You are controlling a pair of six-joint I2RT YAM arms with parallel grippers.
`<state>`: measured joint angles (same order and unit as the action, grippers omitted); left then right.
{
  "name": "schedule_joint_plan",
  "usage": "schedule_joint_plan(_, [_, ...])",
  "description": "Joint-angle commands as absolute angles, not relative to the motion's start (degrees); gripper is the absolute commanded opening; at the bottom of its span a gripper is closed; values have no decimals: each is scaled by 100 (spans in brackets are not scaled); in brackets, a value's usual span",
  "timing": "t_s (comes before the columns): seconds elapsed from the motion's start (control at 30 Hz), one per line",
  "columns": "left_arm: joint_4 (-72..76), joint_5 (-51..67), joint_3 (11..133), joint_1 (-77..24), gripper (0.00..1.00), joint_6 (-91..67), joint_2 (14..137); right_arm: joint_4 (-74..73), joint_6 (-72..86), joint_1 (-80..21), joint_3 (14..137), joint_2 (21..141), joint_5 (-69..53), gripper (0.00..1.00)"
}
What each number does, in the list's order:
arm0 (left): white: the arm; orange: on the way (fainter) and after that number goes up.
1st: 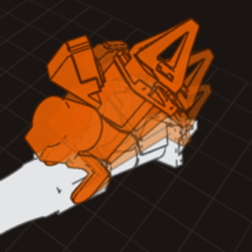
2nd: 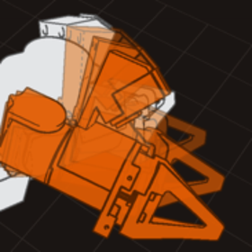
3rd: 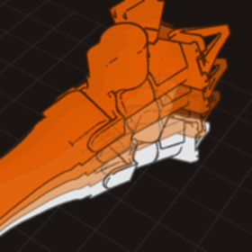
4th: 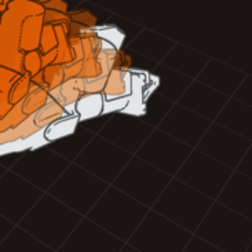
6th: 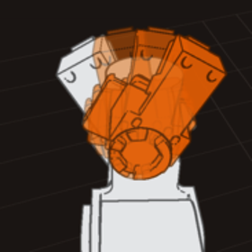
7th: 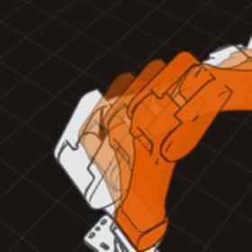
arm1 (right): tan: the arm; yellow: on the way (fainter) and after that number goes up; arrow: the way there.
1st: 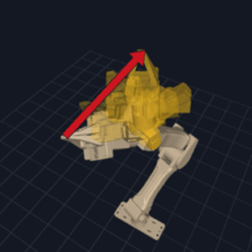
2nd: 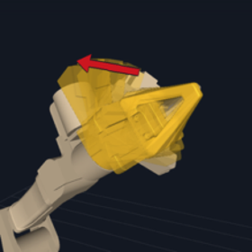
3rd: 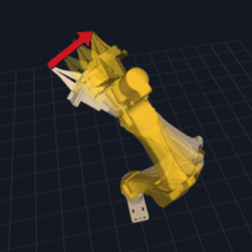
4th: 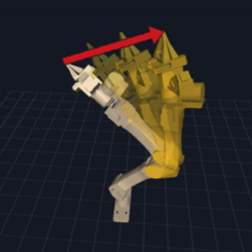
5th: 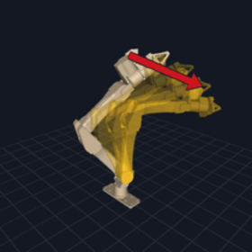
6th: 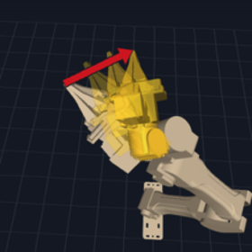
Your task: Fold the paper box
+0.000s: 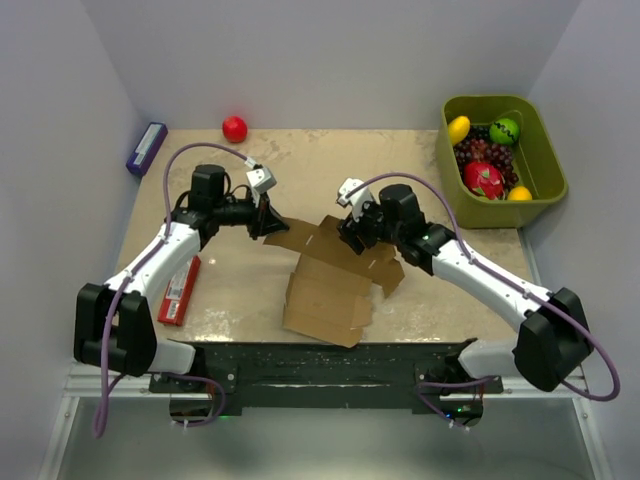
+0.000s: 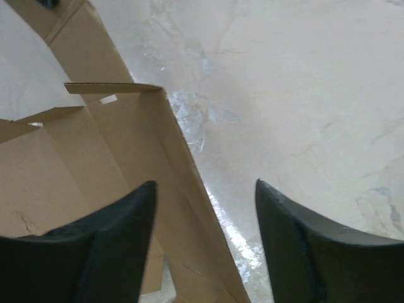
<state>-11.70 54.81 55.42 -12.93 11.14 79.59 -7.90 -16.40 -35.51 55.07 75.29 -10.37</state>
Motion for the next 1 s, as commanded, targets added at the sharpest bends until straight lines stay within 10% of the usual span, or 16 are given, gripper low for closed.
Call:
schedule_joint_plan(0.0, [-993,5757,5687,-1318,0,1090,7726,-800,-1846,-3533,5713,7550,-1635,56])
schedule_joint_plan(0.3, [-861,5388,5651,-1362,0,915,7787,-1291,-1819,-3525,5949,7751,-1925,2])
schedule_joint_plan(0.53, [-765,5186,5651,-1371,0,756,7796,-1459,-1811,-3524,6003,7866,-1907,0])
schedule_joint_plan(0.77, [-721,4071,5731,-1371,72,510,7463,-1722,-1670,-3533,6021,7744,-1714,0])
schedule_joint_plan(0.97, [-133,2928,5318,-1415,80,142,6549,-1872,-1670,-3533,6046,7471,-1687,0])
